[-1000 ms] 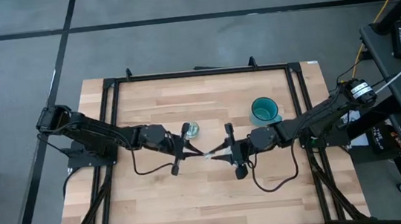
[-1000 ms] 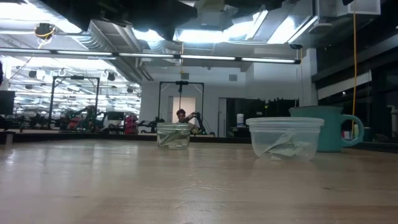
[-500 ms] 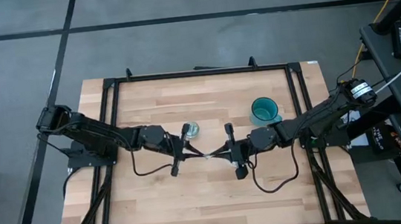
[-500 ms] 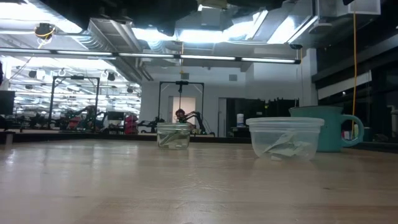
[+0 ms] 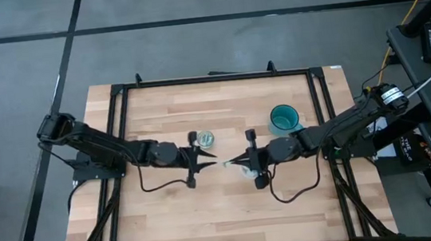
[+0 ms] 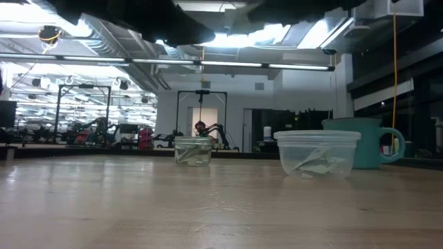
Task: Pick and place Stevia / Truvia into bins
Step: Put the stevia packet into the transparent container
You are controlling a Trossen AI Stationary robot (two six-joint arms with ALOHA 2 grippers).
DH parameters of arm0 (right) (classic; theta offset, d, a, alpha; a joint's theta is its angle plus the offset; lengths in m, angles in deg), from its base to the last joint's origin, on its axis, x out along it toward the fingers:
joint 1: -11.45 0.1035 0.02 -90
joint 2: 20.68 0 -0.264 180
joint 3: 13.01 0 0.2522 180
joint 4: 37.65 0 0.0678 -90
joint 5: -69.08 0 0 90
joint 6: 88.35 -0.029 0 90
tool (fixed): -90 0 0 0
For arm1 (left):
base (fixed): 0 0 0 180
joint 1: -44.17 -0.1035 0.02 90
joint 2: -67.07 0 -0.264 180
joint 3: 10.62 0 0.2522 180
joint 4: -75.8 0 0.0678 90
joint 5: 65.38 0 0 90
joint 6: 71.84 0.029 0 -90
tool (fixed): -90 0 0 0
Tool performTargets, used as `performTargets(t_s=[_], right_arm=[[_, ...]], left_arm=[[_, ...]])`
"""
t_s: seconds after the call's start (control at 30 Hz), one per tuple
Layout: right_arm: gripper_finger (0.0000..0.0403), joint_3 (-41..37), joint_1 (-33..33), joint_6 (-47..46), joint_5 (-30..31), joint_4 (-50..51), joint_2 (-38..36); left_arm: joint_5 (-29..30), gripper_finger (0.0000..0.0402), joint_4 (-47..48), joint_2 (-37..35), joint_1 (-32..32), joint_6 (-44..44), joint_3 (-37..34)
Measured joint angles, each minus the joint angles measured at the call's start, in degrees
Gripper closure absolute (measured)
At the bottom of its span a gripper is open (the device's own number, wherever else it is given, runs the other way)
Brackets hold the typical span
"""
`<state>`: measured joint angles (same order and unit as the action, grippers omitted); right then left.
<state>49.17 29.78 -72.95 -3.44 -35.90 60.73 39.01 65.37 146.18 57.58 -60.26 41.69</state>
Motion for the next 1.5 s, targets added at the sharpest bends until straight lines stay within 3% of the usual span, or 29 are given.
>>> performTargets(t_s=[0.17,0.37,0.5,0.87,1.5], right_arm=[[0.0402,0.0,0.0,-7.6,1.3,7.4,0.0],[0.0402,0.0,2.1,-17.7,3.5,18.4,0.0],[0.0403,0.5,4.2,-22.8,3.4,23.4,0.0],[0.0403,0.6,5.4,-35.0,9.0,37.3,0.0],[0.0403,0.6,5.4,-36.2,9.9,33.1,7.5]], left_arm=[[6.0,0.0319,9.1,-4.0,1.3,2.1,0.0],[16.1,0.0358,21.9,-8.4,1.9,-1.6,0.0],[16.1,0.0395,28.8,-10.2,1.3,-2.0,0.0],[13.0,0.0399,32.8,-11.7,-1.6,-6.4,0.0],[12.9,0.0396,33.0,-11.6,-1.6,-9.5,0.0]])
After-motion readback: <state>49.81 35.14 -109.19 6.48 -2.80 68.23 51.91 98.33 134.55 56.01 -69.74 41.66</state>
